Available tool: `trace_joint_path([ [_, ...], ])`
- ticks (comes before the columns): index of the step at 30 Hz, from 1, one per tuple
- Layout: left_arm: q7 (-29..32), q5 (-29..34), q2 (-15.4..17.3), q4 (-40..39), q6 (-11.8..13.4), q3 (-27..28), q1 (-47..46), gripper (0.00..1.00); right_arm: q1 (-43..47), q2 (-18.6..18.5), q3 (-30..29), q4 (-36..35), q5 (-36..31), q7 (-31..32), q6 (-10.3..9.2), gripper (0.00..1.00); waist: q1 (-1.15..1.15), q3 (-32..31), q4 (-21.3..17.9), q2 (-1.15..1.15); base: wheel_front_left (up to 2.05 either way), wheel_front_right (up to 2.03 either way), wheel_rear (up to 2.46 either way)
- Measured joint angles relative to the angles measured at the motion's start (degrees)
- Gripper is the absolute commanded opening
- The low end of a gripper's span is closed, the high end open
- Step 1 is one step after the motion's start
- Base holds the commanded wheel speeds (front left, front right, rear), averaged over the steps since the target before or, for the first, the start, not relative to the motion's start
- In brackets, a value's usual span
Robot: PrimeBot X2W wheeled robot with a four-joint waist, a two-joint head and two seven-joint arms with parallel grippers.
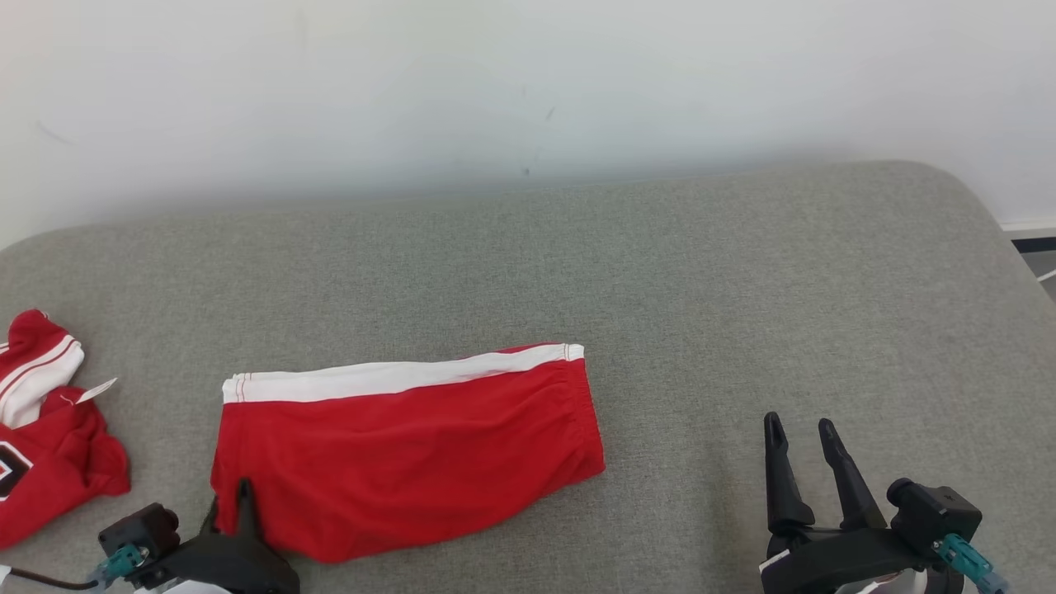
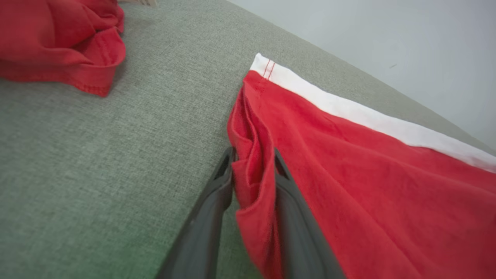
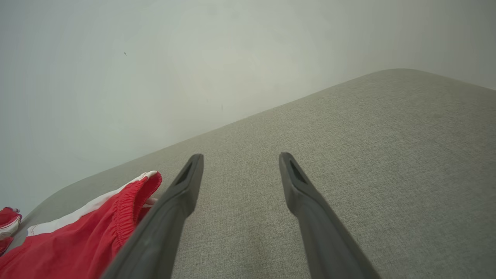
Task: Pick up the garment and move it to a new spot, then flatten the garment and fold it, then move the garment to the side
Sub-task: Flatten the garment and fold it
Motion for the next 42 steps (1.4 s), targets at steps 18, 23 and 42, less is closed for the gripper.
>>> trace_joint_path([
  [18, -0.08, 10.46, -0.1, -25.09, 5.54, -1.7, 14.33, 1.0, -3.24, 0.31, 3.98, 2.94, -2.09, 0.01, 0.0, 1.0, 0.01, -0.31, 7.59, 0.01, 0.0, 0.0, 0.0],
  [23, -0.08, 9.95, -0.08, -26.2, 5.31, -1.32, 17.33, 1.0, -5.5, 0.75, 5.02, 5.55, -3.87, 0.0, 0.0, 1.0, 0.0, -0.22, 11.61, 0.01, 0.0, 0.0, 0.0],
  [42, -0.08, 7.06, -0.09, -28.51, 5.46, -3.3, 16.8, 1.0, -15.49, 1.15, 0.49, 25.39, -8.5, 0.0, 0.0, 1.0, 0.02, 5.5, 17.6, 0.01, 0.0, 0.0, 0.0],
])
